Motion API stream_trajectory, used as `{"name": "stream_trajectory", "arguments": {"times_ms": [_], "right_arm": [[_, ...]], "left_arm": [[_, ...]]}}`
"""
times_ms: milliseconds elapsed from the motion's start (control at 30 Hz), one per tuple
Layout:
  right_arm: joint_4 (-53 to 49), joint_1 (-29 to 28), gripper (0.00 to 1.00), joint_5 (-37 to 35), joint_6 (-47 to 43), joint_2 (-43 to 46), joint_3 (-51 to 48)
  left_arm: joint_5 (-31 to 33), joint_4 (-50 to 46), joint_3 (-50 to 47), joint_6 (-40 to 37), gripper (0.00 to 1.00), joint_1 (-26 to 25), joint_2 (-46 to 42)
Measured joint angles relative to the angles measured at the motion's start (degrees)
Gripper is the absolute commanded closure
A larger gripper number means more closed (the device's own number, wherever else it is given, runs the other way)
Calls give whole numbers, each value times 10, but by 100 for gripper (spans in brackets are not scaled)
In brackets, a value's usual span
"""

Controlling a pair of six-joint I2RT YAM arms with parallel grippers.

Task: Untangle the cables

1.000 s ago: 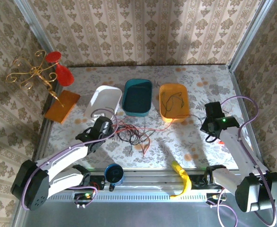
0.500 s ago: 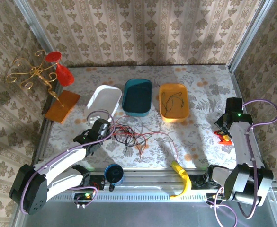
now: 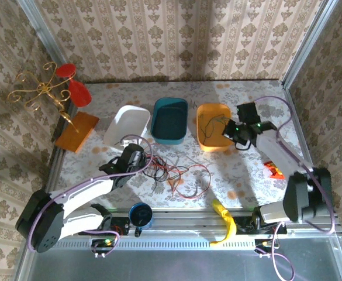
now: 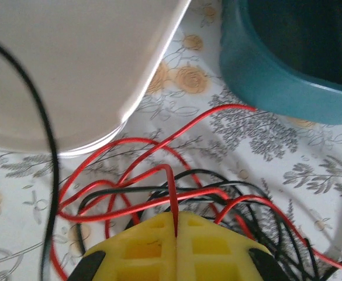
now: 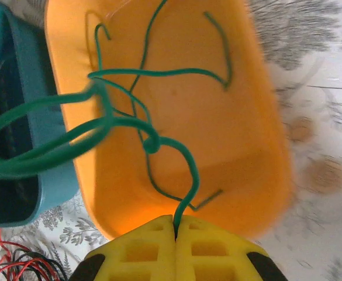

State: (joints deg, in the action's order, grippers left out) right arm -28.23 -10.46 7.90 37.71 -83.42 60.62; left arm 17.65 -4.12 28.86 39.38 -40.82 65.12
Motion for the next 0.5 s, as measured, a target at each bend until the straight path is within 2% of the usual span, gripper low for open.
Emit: {"name": "stream_trajectory", "arguments": {"times_ms": [33,100,167,267,400,500], "right_arm": [[0,-5,100,2,-1,-26,16],[2,-10,93,3,-4,-67,43],[1,-10,76,1,-5,-107,69],[-12,-9,64,-6,-17,-161,114],[-28,-10,57,-21,-25,-181,137],[-41,-10,55,-34,-30,-168,135]], "left_arm": [[0,5,5,0,100,-3,9],[0,13,15,0,100,-9,24],[1,18,24,0,100,-17,39],[1,25,34,0,100,-23,55],[0,33,42,0,100,-29,66],[0,36,43,0,100,-30,66]]}}
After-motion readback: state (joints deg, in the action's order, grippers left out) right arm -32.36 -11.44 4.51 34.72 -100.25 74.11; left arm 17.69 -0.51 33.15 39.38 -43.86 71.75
